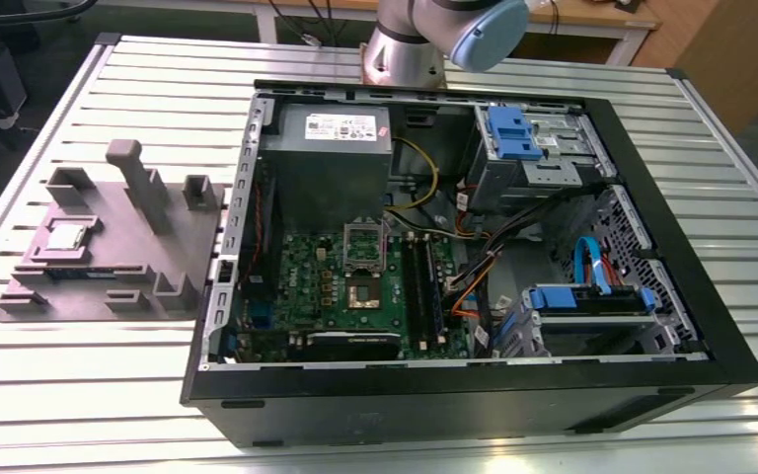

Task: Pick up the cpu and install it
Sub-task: 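Pick up the cpu and move it towards the insertion slot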

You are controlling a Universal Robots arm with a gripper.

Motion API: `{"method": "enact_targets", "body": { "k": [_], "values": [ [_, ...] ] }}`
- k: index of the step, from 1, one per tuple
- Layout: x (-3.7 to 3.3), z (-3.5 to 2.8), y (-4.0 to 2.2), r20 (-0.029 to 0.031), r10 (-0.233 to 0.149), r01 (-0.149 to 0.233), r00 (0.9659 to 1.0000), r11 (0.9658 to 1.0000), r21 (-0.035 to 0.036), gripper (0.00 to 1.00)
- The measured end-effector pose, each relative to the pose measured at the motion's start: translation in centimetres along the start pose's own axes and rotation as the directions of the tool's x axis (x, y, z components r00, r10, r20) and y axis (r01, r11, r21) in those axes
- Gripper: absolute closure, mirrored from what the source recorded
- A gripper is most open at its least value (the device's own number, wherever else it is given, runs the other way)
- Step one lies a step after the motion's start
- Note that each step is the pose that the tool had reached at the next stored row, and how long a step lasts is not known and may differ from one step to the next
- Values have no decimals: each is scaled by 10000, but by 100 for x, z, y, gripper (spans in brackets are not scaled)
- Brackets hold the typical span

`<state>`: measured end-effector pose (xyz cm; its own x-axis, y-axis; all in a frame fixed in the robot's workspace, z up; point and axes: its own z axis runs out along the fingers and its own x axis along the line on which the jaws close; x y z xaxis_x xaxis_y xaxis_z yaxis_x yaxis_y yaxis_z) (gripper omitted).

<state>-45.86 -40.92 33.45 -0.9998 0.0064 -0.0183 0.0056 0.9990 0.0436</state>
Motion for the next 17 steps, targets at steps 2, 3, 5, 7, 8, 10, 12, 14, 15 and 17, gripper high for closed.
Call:
{"method": "enact_targets", "body": {
  "k": [2,3,5,7,8,10,12,14,15,17],
  "values": [
    [0,1,0,1,0,0,10000,10000,0,40],
    [-1,2,0,1,0,0,10000,10000,-1,40],
    [-3,12,1,1,1,-1,10000,10000,-1,40],
    [-7,38,2,2,1,-1,10000,10000,-1,40],
    [-9,51,2,2,0,0,10000,10000,0,40],
    [-10,79,2,2,0,0,10000,10000,0,40],
    [-10,115,1,0,0,0,10000,10000,1,40],
    [-9,147,-1,0,0,0,10000,10000,1,40],
    [-9,160,-2,0,0,0,10000,10000,1,40],
    [-9,181,-2,0,0,0,10000,10000,2,40]
  ]
}}
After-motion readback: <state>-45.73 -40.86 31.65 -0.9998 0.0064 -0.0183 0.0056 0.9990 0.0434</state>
